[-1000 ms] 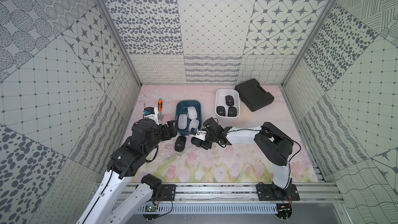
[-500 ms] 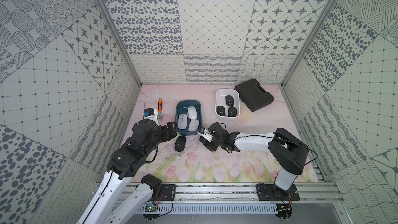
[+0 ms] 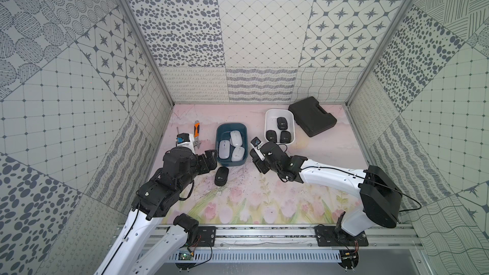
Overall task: Place the mice by color into the storage box
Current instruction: Place the mouse in the storage box.
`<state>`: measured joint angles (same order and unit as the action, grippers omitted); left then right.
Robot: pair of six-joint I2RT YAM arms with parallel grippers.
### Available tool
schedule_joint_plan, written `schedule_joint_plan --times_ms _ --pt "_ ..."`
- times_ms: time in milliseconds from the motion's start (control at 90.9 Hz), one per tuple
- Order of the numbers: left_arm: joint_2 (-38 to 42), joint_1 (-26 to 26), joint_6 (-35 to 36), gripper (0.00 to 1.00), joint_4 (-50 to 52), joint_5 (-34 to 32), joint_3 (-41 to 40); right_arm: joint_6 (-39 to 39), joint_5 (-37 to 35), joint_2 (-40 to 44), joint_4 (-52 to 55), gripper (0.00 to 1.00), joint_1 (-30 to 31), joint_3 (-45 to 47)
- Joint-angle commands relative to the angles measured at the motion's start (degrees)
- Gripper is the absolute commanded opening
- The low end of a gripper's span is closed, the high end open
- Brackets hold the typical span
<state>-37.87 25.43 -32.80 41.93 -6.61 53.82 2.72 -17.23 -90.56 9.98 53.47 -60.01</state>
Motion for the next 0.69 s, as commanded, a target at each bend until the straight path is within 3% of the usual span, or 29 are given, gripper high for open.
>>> schedule_joint_plan --times_ms 0,253,682 --pt "-0.12 0.08 0.44 0.87 0.04 -0.85 0.25 3.95 -3.5 1.29 0.38 0.59 -2.22 -3.52" --pt "-0.21 0.06 0.45 0.87 0.38 -0.84 0.21 7.55 -4.96 -1.76 0.29 0.58 -8.8 -8.78" --pt "-0.21 0.06 -0.59 0.87 1.89 -0.54 -0.01 11.69 -2.88 -19.14 1.99 0.59 -19.89 -23.6"
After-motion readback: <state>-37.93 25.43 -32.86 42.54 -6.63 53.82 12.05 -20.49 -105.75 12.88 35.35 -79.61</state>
